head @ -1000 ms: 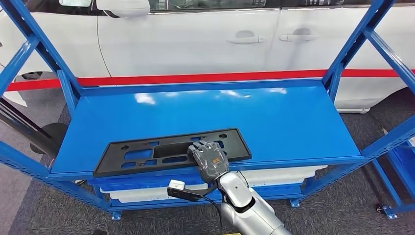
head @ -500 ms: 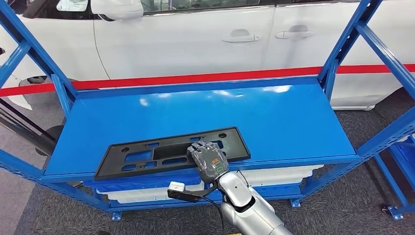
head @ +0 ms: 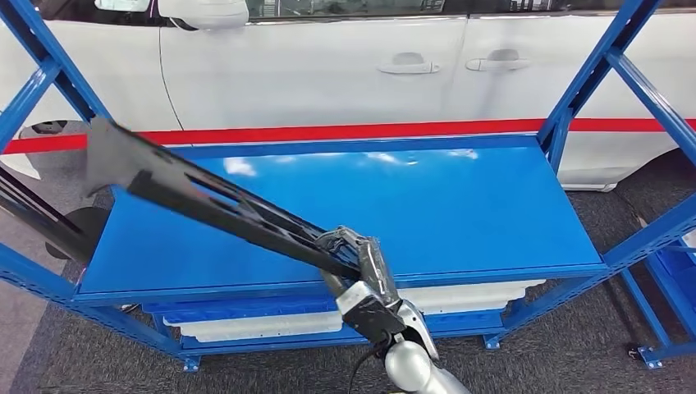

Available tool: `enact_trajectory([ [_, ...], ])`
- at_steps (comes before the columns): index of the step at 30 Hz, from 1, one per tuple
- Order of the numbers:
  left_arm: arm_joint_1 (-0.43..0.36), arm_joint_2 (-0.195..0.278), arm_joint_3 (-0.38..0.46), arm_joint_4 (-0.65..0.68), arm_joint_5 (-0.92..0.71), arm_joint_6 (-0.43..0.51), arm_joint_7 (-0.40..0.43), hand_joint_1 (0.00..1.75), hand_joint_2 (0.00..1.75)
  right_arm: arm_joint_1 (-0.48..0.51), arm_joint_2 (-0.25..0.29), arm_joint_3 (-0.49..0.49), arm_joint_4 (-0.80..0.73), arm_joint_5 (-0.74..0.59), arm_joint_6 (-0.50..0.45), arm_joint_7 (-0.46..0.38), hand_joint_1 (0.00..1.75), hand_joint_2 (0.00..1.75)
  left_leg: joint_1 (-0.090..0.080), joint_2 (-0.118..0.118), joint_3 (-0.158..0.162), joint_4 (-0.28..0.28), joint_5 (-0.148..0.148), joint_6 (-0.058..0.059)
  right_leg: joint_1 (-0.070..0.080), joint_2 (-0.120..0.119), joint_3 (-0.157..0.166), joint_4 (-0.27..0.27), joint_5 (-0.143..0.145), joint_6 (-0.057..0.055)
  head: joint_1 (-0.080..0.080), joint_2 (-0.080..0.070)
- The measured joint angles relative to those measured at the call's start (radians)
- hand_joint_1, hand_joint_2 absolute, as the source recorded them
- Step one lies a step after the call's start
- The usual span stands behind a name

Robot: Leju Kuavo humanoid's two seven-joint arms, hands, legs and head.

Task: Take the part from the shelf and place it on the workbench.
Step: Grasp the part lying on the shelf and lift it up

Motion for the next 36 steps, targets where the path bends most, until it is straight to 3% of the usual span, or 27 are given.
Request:
enact_trajectory([
  [2, 0.004, -0.002, 0.007, 0.0, 0.005, 0.001, -0.001, 0.0, 0.0, 0.033, -0.02, -0.009, -0.085, -0.038, 0.01, -0.01, 1.75, 1.75, -0.002, 0.0, -0.004, 0.001, 0.001, 0.002, -0.002, -0.001, -0.062, 0.125, -0.05, 0.006, 0.0, 0.0],
  [3, 0.005, -0.003, 0.01, 0.0, 0.008, 0.001, -0.002, 0.0, 0.0, 0.049, -0.03, -0.014, -0.12, -0.05, 0.013, -0.014, 1.75, 1.75, -0.002, 0.0, -0.005, 0.001, 0.0, 0.002, -0.002, -0.001, -0.076, 0.148, -0.048, 0.007, 0.0, 0.0],
  [4, 0.006, -0.005, 0.013, 0.0, 0.01, 0.001, -0.002, 0.0, 0.0, 0.063, -0.038, -0.018, -0.151, -0.058, 0.016, -0.018, 1.75, 1.75, -0.002, 0.0, -0.004, 0.002, 0.0, 0.002, -0.002, -0.001, -0.068, 0.128, -0.025, 0.005, 0.0, 0.0],
  [7, 0.006, -0.012, 0.023, 0.0, 0.013, 0.001, -0.002, 0.0, 0.0, 0.093, -0.056, -0.032, -0.23, -0.073, 0.018, -0.029, 1.75, 1.75, -0.005, -0.003, 0.0, 0.004, -0.005, -0.003, 0.001, -0.002, 0.027, -0.072, 0.075, -0.006, 0.0, 0.0],
  [9, 0.006, -0.015, 0.026, 0.0, 0.014, 0.002, -0.002, 0.0, 0.0, 0.103, -0.064, -0.038, -0.266, -0.077, 0.018, -0.033, 1.75, 1.75, -0.008, -0.003, 0.0, 0.005, -0.008, -0.011, 0.005, -0.002, 0.057, -0.138, 0.091, -0.015, 0.0, 0.0],
  [12, 0.006, -0.017, 0.03, 0.0, 0.015, 0.002, -0.003, 0.0, 0.0, 0.12, -0.071, -0.048, -0.298, -0.096, 0.026, -0.038, 1.75, 1.75, -0.009, -0.002, 0.002, 0.006, -0.014, -0.028, 0.004, -0.002, 0.06, -0.147, 0.094, -0.03, 0.0, 0.0],
  [14, 0.005, -0.02, 0.033, 0.0, 0.017, 0.001, -0.003, 0.0, 0.0, 0.132, -0.072, -0.057, -0.315, -0.121, 0.041, -0.046, 1.75, 1.75, -0.007, -0.002, -0.019, 0.06, -0.052, -0.038, -0.002, -0.005, 0.065, -0.156, 0.098, -0.042, 0.0, 0.0],
  [16, 0.005, -0.023, 0.036, 0.0, 0.017, 0.001, -0.003, 0.0, 0.0, 0.148, -0.073, -0.07, -0.328, -0.148, 0.056, -0.052, 1.75, 1.75, -0.005, -0.001, -0.078, 0.189, -0.12, -0.044, -0.001, -0.008, 0.065, -0.157, 0.098, -0.048, -0.001, 0.0],
  [17, 0.006, -0.023, 0.038, 0.0, 0.017, 0.002, -0.002, 0.0, 0.0, 0.158, -0.074, -0.078, -0.332, -0.159, 0.061, -0.052, 1.75, 1.75, -0.004, -0.001, -0.107, 0.25, -0.142, -0.047, 0.0, -0.009, 0.065, -0.156, 0.097, -0.049, -0.001, 0.0],
  [18, 0.007, -0.024, 0.042, 0.0, 0.019, 0.002, -0.001, 0.0, 0.0, 0.169, -0.074, -0.086, -0.334, -0.166, 0.064, -0.052, 1.75, 1.75, -0.003, -0.001, -0.123, 0.284, -0.147, -0.048, 0.0, -0.009, 0.065, -0.155, 0.096, -0.05, -0.001, 0.0],
  [19, 0.007, -0.025, 0.046, 0.0, 0.023, 0.003, 0.0, 0.0, 0.0, 0.18, -0.075, -0.095, -0.336, -0.172, 0.065, -0.051, 1.75, 1.75, -0.003, -0.001, -0.121, 0.277, -0.132, -0.048, 0.001, -0.008, 0.066, -0.153, 0.095, -0.05, -0.001, 0.0],
  [20, 0.008, -0.026, 0.05, 0.0, 0.027, 0.002, 0.002, 0.0, 0.0, 0.192, -0.075, -0.103, -0.338, -0.174, 0.066, -0.049, 1.75, 1.75, -0.003, 0.0, -0.099, 0.23, -0.099, -0.047, 0.001, -0.008, 0.067, -0.151, 0.093, -0.049, -0.001, 0.0],
  [22, 0.006, -0.028, 0.058, 0.0, 0.036, 0.002, 0.008, 0.0, 0.0, 0.218, -0.076, -0.116, -0.346, -0.176, 0.067, -0.047, 1.75, 1.75, -0.006, -0.001, -0.031, 0.087, -0.035, -0.039, 0.002, -0.006, 0.069, -0.146, 0.087, -0.044, -0.001, 0.0],
  [24, 0.005, -0.031, 0.065, 0.0, 0.042, 0.003, 0.012, 0.0, 0.0, 0.242, -0.076, -0.126, -0.354, -0.176, 0.07, -0.047, 1.75, 1.75, -0.01, -0.001, 0.004, 0.011, -0.016, -0.03, 0.005, -0.006, 0.067, -0.141, 0.084, -0.035, 0.0, 0.0],
  [26, 0.005, -0.035, 0.073, 0.0, 0.047, 0.003, 0.015, 0.0, 0.0, 0.262, -0.076, -0.133, -0.363, -0.175, 0.073, -0.048, 1.75, 1.75, -0.012, -0.002, 0.005, 0.006, -0.014, -0.02, 0.006, -0.006, 0.065, -0.141, 0.086, -0.025, 0.0, 0.0],
  [28, 0.004, -0.041, 0.078, 0.0, 0.048, 0.003, 0.018, 0.0, 0.0, 0.285, -0.077, -0.141, -0.376, -0.174, 0.082, -0.05, 1.75, 1.75, -0.008, -0.001, 0.006, -0.001, -0.004, -0.006, 0.004, -0.005, 0.061, -0.125, 0.07, -0.015, 0.0, 0.0],
  [30, 0.001, -0.046, 0.082, 0.0, 0.051, 0.001, 0.019, 0.0, 0.0, 0.309, -0.077, -0.152, -0.392, -0.178, 0.105, -0.055, 1.75, 1.75, -0.004, 0.001, 0.003, -0.007, 0.004, 0.005, 0.001, -0.004, 0.028, -0.043, 0.009, -0.006, 0.0, 0.0],
  [32, 0.001, -0.048, 0.086, 0.0, 0.055, 0.001, 0.02, 0.0, 0.0, 0.332, -0.078, -0.164, -0.402, -0.186, 0.132, -0.061, 1.75, 1.75, -0.004, 0.003, -0.003, -0.006, 0.006, 0.007, -0.003, -0.005, -0.026, 0.086, -0.056, 0.001, 0.0, 0.0],
  [33, 0.001, -0.049, 0.088, 0.0, 0.056, 0.001, 0.022, 0.0, 0.0, 0.346, -0.078, -0.17, -0.405, -0.19, 0.144, -0.065, 1.75, 1.75, -0.004, 0.004, -0.006, -0.004, 0.006, 0.007, -0.006, -0.005, -0.042, 0.127, -0.069, 0.005, 0.0, 0.0],
  [34, 0.001, -0.05, 0.091, 0.0, 0.056, 0.001, 0.024, 0.0, 0.0, 0.358, -0.078, -0.176, -0.409, -0.195, 0.157, -0.069, 1.75, 1.75, -0.003, 0.004, -0.009, -0.001, 0.007, 0.007, -0.009, -0.006, -0.04, 0.131, -0.061, 0.007, 0.0, 0.0],
  [36, 0.001, -0.054, 0.096, 0.0, 0.056, 0.001, 0.029, 0.0, 0.0, 0.377, -0.078, -0.185, -0.42, -0.205, 0.184, -0.08, 1.75, 1.75, -0.003, 0.003, -0.013, 0.006, 0.007, 0.005, -0.016, -0.007, 0.018, 0.03, -0.002, 0.009, 0.0, 0.0],
])
